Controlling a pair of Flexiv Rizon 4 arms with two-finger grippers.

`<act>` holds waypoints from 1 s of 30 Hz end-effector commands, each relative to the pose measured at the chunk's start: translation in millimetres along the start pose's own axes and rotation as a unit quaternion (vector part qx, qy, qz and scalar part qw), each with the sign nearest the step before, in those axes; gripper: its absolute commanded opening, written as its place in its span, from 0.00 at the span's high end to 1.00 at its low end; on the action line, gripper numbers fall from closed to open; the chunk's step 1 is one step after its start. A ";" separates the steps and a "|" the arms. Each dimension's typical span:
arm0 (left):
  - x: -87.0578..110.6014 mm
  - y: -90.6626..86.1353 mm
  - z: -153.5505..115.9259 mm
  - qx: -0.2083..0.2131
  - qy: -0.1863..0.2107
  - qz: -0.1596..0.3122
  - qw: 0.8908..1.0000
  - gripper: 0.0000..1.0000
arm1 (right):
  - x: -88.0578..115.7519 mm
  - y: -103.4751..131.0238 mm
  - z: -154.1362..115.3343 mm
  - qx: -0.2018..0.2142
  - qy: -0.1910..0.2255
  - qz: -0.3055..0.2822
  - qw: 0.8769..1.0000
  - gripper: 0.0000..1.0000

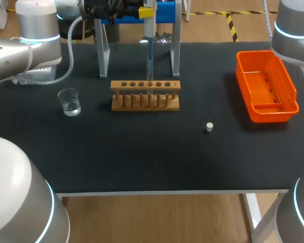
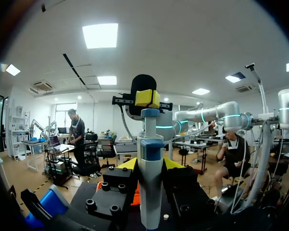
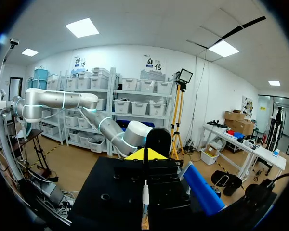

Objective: Invert the test tube, pick up the pipette, mount the tip to pipette, aspirate from beaker and dispense into the tube, eject the tip, return the pipette, and cap with the stopper.

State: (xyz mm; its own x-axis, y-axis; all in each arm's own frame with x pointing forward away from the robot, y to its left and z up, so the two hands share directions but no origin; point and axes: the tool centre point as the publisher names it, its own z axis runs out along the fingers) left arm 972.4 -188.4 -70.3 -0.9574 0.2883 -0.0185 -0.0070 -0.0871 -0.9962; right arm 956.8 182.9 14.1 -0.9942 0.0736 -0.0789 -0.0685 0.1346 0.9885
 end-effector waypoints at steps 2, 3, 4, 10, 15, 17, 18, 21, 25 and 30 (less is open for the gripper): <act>-2.2 0.0 -0.8 0.000 0.003 0.000 1.000 1.00 | -1.6 0.2 9.9 -0.001 0.005 0.006 1.000 1.00; -2.2 0.0 -0.8 0.000 0.003 0.000 1.000 1.00 | -1.4 -0.1 11.7 -0.002 0.006 0.008 1.000 1.00; -2.2 0.0 -0.8 0.000 0.003 0.000 1.000 1.00 | -1.2 -0.4 13.5 -0.002 0.007 0.009 1.000 1.00; -2.2 0.0 -0.8 0.000 0.003 0.000 1.000 1.00 | -0.1 -0.3 22.0 -0.009 0.016 0.013 1.000 1.00; -2.2 0.0 -0.8 0.000 0.003 0.000 1.000 1.00 | 0.2 -1.1 28.7 -0.010 0.020 0.015 1.000 1.00; -2.2 0.0 -0.8 0.000 0.003 0.000 1.000 1.00 | -0.4 -2.0 30.9 -0.010 0.022 0.016 1.000 1.00; -2.2 0.0 -0.8 0.000 0.003 0.000 1.000 1.00 | -0.6 -2.2 32.2 -0.010 0.022 0.016 1.000 1.00; -2.2 0.0 -0.8 0.000 0.003 0.000 1.000 1.00 | -1.5 -3.2 35.5 -0.009 0.025 0.018 0.999 1.00; -2.2 0.0 -0.8 0.000 0.003 0.000 1.000 1.00 | -4.1 -4.7 40.3 -0.008 0.027 0.021 0.999 1.00; -2.2 0.0 -0.8 0.000 0.003 0.000 1.000 1.00 | -7.1 -5.3 45.3 -0.008 0.028 0.024 0.999 1.00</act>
State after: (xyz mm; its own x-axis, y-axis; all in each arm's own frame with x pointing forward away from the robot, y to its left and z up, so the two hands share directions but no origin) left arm 972.4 -188.3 -70.3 -0.9574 0.2883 -0.0185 -0.0070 -0.0871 -0.9962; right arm 963.8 222.6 3.4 -0.9992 0.0295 -0.0271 -0.0236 0.1147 0.9931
